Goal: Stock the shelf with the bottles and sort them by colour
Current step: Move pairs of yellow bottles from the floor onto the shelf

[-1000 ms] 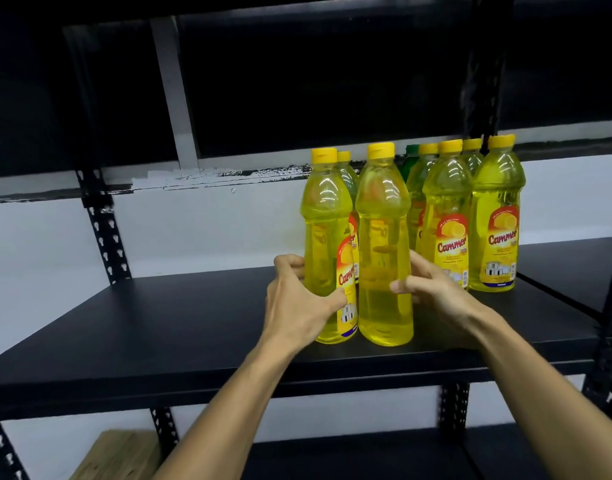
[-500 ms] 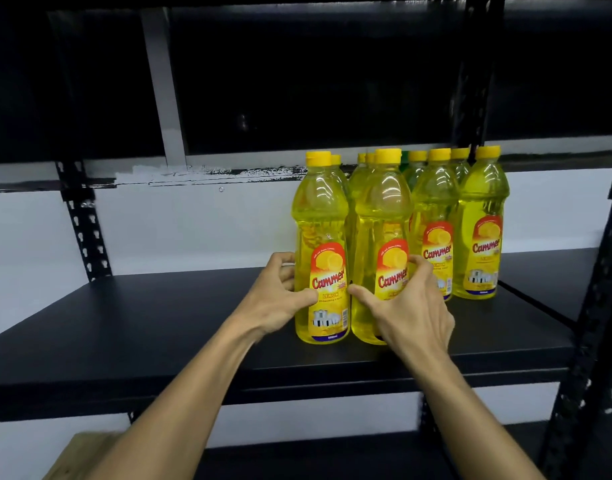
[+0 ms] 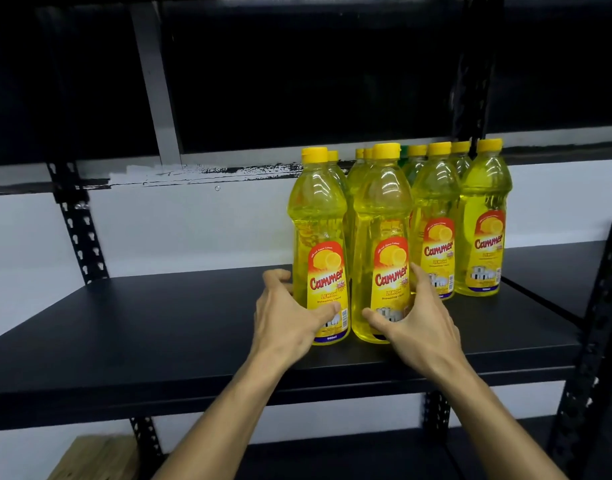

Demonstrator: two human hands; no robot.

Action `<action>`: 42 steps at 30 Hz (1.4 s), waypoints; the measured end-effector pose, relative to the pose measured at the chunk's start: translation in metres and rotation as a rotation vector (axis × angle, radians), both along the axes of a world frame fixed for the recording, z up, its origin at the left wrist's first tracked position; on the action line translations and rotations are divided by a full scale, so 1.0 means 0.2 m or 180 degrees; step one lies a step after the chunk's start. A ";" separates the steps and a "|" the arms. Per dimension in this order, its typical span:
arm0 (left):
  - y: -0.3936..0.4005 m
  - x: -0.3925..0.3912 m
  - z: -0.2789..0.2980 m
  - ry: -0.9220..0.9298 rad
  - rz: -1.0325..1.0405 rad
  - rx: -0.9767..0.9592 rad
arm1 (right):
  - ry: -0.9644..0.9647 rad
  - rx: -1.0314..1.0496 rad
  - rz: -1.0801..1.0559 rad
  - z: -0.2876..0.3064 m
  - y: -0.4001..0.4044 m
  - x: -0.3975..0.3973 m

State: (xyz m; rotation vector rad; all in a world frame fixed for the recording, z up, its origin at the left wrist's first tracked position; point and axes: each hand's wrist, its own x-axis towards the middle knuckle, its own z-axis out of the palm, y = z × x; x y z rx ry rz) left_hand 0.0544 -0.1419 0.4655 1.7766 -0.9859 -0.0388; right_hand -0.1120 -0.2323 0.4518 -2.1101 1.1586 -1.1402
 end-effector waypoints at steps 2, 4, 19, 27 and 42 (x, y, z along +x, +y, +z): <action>-0.01 0.00 0.00 -0.0040 -0.0019 0.0018 | -0.0004 0.0006 -0.0064 0.00 -0.01 0.01; -0.04 0.00 0.01 -0.0070 -0.0049 0.0073 | 0.0004 0.0024 -0.0139 0.01 -0.02 0.03; -0.40 0.03 0.00 -0.0296 0.0372 0.0289 | 0.0739 -0.0138 -0.0606 0.11 -0.23 0.17; -0.46 0.04 0.01 -0.0340 0.0359 0.0335 | 0.0686 -0.0223 -0.0674 0.10 -0.28 0.19; -0.47 0.05 0.00 -0.0400 0.0301 0.0265 | 0.0719 -0.0292 -0.0720 0.09 -0.30 0.25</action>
